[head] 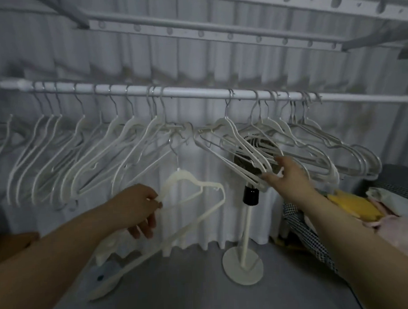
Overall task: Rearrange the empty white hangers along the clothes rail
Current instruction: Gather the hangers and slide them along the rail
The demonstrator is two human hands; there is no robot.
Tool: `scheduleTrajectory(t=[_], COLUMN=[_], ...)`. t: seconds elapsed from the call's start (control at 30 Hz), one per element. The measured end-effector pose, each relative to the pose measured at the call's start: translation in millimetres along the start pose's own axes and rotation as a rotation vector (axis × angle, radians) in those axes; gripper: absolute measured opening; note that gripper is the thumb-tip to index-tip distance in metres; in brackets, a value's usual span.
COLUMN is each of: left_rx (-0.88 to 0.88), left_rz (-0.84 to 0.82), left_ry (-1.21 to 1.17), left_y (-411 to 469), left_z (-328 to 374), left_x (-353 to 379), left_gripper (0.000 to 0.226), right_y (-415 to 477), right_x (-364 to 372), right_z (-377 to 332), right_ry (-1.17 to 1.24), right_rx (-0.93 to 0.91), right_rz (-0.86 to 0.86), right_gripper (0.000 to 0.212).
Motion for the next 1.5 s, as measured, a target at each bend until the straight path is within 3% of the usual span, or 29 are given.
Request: scheduleTrajectory(t=[0.13, 0.4, 0.53, 0.73, 0.83, 0.93, 1.0, 1.1, 1.17, 1.23, 1.3, 1.4, 1.5], left_rx=[0.087, 0.214, 0.223, 0.134, 0.139, 0.165, 0.28, 0.665, 0.702, 0.547, 0.471, 0.375, 0.334], left_rz=[0.134, 0.26, 0.315, 0.382, 0.416, 0.513, 0.693, 1.001, 0.886, 0.611, 0.462, 0.313, 0.229], left_ry=[-0.066, -0.056, -0.043, -0.036, 0.06, 0.351, 0.535, 0.584, 0.428, 0.181, 0.031, -0.078, -0.041], left_y=[43.3, 104.4, 124.7, 140.5, 142.4, 140.3, 125.9, 97.1, 90.4, 95.8, 105.2, 115.1, 120.4], left_z=[16.6, 52.6, 55.6, 46.3, 44.5, 47.7, 60.1, 88.4, 102.1, 108.6, 113.6, 122.2, 124.7], left_x=[-13.9, -39.5, -43.7, -44.7, -48.4, -51.2, -52.9, -39.1, -18.4, 10.5, 39.6, 72.5, 93.9], left_gripper=[0.015, 0.017, 0.021, 0.02, 0.018, 0.028, 0.031, 0.034, 0.031, 0.038, 0.055, 0.076, 0.074], right_y=[28.5, 53.5, 62.1, 73.3, 79.8, 82.4, 83.5, 86.9, 91.6, 96.8, 99.7, 103.0, 104.6], right_x=[27.3, 44.7, 51.9, 66.6, 68.9, 71.0, 70.7, 65.3, 61.0, 58.2, 55.2, 47.9, 40.0], right_z=[-9.3, -15.8, -18.8, -20.3, -21.1, -21.7, -19.7, -15.3, -10.8, -4.8, 0.2, 7.6, 12.9], right_ry=[0.07, 0.117, 0.15, 0.174, 0.234, 0.269, 0.302, 0.313, 0.347, 0.341, 0.334, 0.339, 0.326], right_rx=[0.065, 0.023, 0.04, 0.115, 0.137, 0.128, 0.128, 0.112, 0.112, 0.101, 0.084, 0.067, 0.06], right_rz=[-0.022, -0.013, -0.098, -0.223, -0.238, -0.234, -0.217, -0.191, -0.166, -0.152, -0.144, -0.127, -0.153], right_gripper=[0.056, 0.021, 0.01, 0.021, 0.011, 0.01, 0.008, 0.005, 0.002, 0.007, 0.01, 0.013, 0.01])
Point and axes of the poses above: each hand's wrist, its own y-axis towards the middle knuckle, its own x-axis out of the palm, z = x × y, the point moved 5 cm from there along y, towards the middle knuckle, and after that the axes turned 10 degrees about z, right-handed, at the moved point
